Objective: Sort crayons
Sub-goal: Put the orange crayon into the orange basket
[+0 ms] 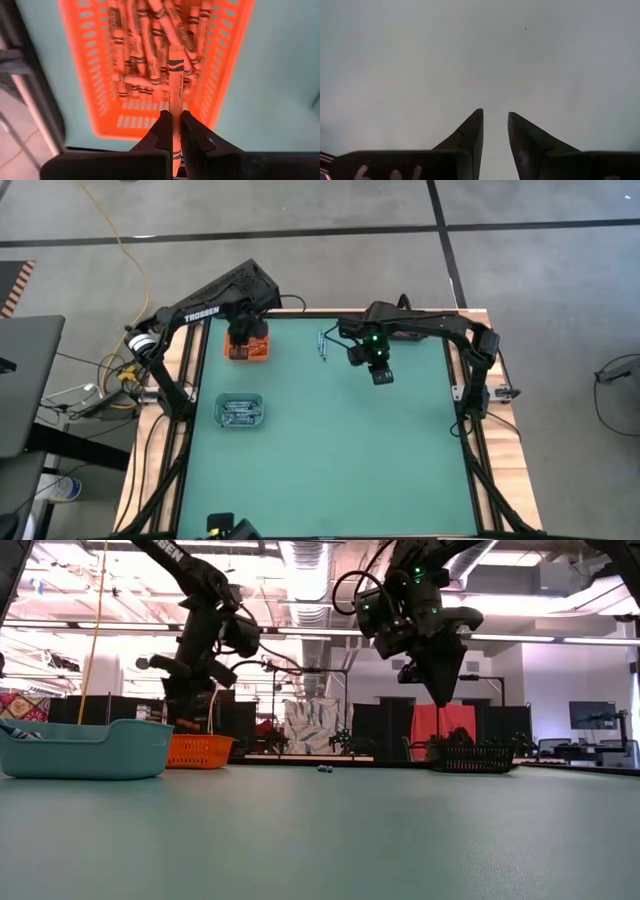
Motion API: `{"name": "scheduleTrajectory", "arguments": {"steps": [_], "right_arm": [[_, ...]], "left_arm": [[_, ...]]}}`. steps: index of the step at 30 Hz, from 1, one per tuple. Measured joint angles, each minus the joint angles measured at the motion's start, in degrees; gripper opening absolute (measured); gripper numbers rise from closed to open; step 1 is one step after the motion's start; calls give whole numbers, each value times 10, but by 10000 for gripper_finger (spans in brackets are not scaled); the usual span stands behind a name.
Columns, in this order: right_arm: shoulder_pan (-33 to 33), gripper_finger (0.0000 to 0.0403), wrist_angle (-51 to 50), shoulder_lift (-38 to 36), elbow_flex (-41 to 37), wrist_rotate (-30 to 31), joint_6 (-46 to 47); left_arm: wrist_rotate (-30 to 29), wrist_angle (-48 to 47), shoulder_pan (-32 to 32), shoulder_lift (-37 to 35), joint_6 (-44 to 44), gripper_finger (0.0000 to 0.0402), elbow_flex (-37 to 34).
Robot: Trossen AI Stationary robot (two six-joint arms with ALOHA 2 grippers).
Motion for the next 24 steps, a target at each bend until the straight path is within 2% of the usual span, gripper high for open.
{"name": "scheduleTrajectory", "arguments": {"steps": [13, 20, 24], "right_arm": [[0, 113, 12, 0, 0, 0, -15], [0, 113, 13, 0, 0, 0, -21], [0, 113, 14, 0, 0, 0, -62]], "left_arm": [[55, 60, -9, -74, -6, 0, -25], [64, 94, -3, -67, -5, 2, -39], [64, 124, 5, -66, -13, 3, -63]]}}
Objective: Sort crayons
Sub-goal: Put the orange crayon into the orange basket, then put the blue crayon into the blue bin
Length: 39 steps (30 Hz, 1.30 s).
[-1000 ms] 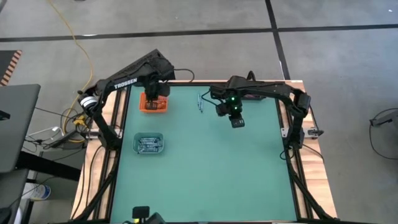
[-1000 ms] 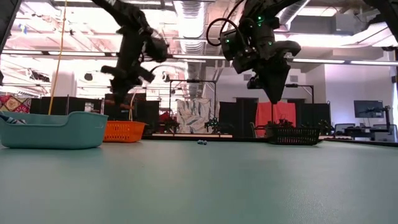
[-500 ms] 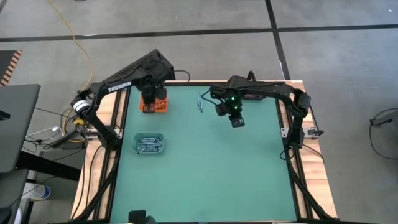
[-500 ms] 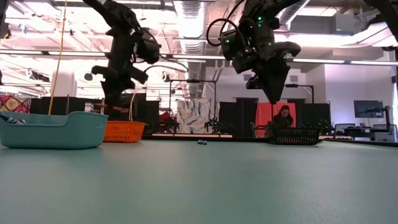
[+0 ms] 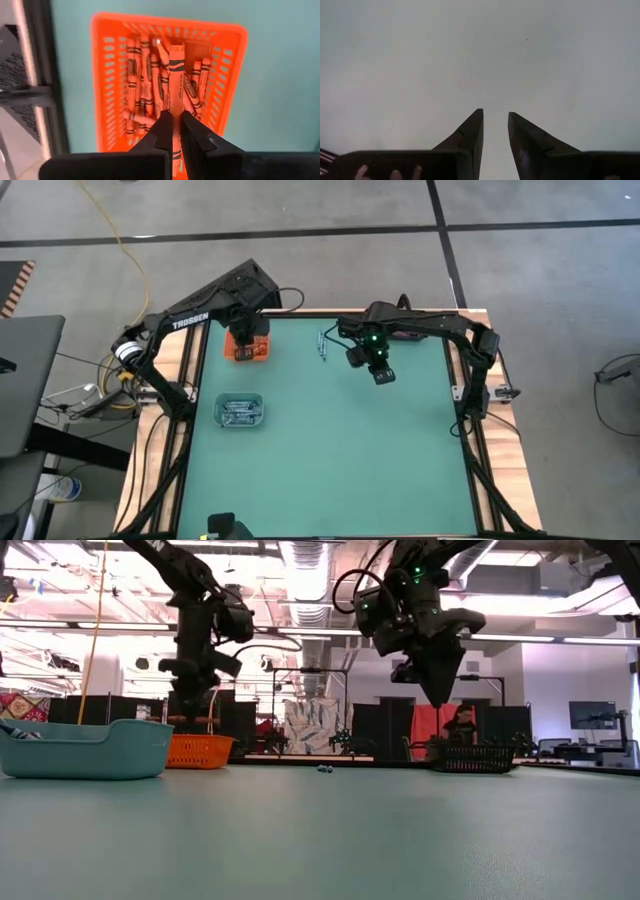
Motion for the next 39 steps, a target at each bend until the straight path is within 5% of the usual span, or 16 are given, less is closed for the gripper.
{"name": "scheduleTrajectory", "arguments": {"steps": [5, 16, 22, 32, 39], "right_arm": [[0, 113, 11, 0, 0, -4, -44], [-9, 113, 66, 0, 0, -44, -115], [-9, 113, 119, 0, 0, -44, -178], [-26, 113, 229, 25, 1, 27, -314], [-55, 113, 243, 101, 0, 100, -394]], "left_arm": [[-1, 7, 12, 0, -12, 24, -32], [-18, 23, 16, -8, -57, 176, -38], [13, 22, -10, -44, -124, 195, -30], [61, 91, -214, -146, -244, 196, -97], [9, 229, -383, -183, -335, 197, -189]]}}
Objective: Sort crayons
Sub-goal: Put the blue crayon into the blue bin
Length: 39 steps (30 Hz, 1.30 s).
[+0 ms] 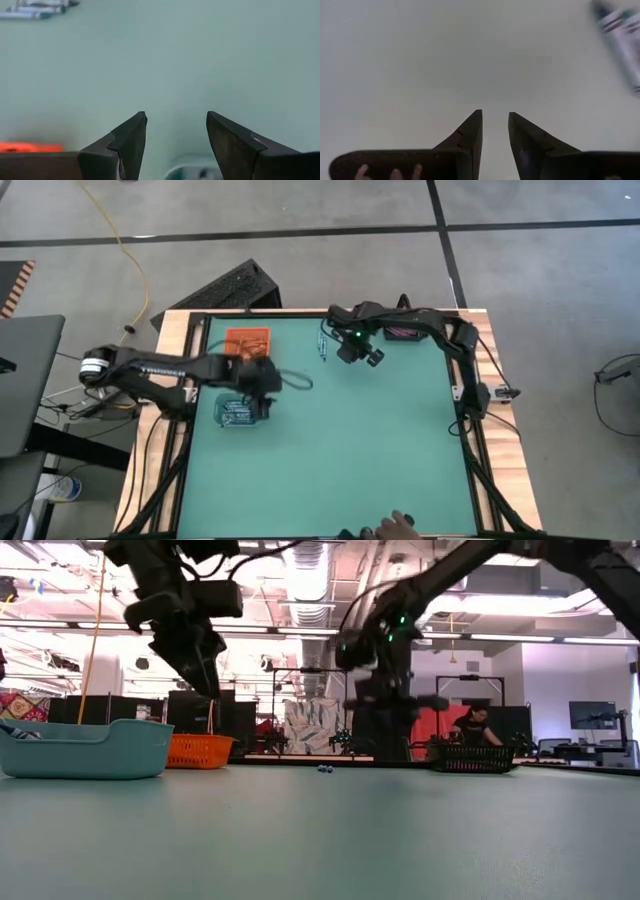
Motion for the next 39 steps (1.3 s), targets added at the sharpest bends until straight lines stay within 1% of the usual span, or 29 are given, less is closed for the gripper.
{"name": "scheduleTrajectory", "arguments": {"steps": [3, 6, 9, 14, 18, 20, 23, 27, 29, 31, 33, 35, 37, 39], "right_arm": [[-3, 113, 9, 27, 3, 22, -24], [-3, 113, 35, 41, 13, 19, -30], [-2, 115, 51, 47, 22, 8, -50], [-5, 140, 102, 44, 24, -12, -75], [-11, 167, 124, 44, 24, -27, -89], [-13, 176, 130, 44, 24, -40, -89], [-15, 184, 132, 43, 24, -55, -76], [-19, 182, 111, 36, 24, -57, -5], [-22, 177, 90, 32, 24, -57, 44], [-25, 169, 60, 28, 24, -57, 107], [-25, 159, 30, 24, 24, -64, 164], [-22, 149, -16, 20, 23, -94, 206], [-13, 140, -39, 18, 17, -128, 238], [1, 132, -67, 19, 8, -153, 257]], "left_arm": [[-27, 54, -51, 0, -30, 197, -27], [-44, 103, -88, 0, -50, 197, -46], [-60, 147, -112, 0, -64, 197, -62], [-69, 195, -127, 0, -70, 197, -79], [-72, 206, -127, 0, -70, 197, -79], [-84, 211, -127, 0, -66, 197, -79], [-120, 230, -124, 0, -49, 197, -79], [-170, 261, -99, 7, -31, 197, -79], [-179, 281, -74, 11, -33, 197, -79], [-176, 297, -40, 15, -37, 197, -76], [-158, 308, 0, 16, -40, 197, -75], [-129, 330, 39, 23, -40, 197, -66], [-102, 322, 77, 24, -39, 197, -59], [-63, 337, 107, 33, -13, 197, -48]]}}
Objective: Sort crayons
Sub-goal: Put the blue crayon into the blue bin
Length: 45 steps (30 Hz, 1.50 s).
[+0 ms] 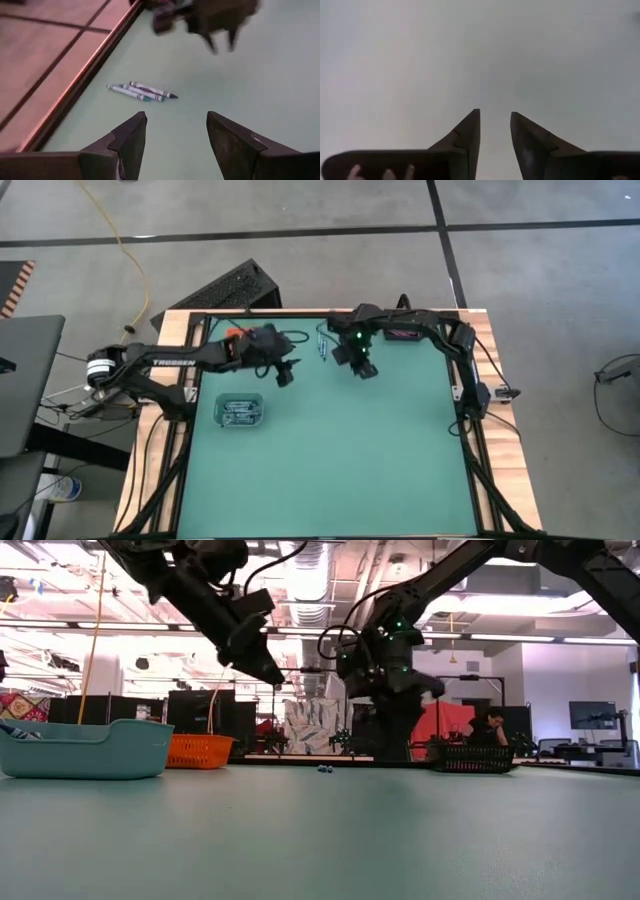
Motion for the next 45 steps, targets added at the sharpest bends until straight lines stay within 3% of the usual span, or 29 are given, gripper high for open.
{"name": "scheduleTrajectory", "arguments": {"steps": [4, 11, 16, 29, 38, 45], "right_arm": [[39, 122, -38, 0, -23, -9, 36], [116, 120, -50, 1, -59, -57, 117], [178, 120, -44, 1, -83, -80, 170], [354, 120, 10, 1, -104, -103, 338], [463, 120, 48, 0, -103, -97, 477], [536, 120, 90, -5, -103, -65, 586]], "left_arm": [[72, -4, 50, 8, 89, 197, 11], [157, -41, 112, 58, 163, 196, 49], [179, -85, 130, 100, 227, 196, 89], [172, -200, 152, 220, 383, 154, 233], [87, -212, 150, 285, 569, 149, 274], [2, -177, 150, 303, 571, 149, 274]]}}
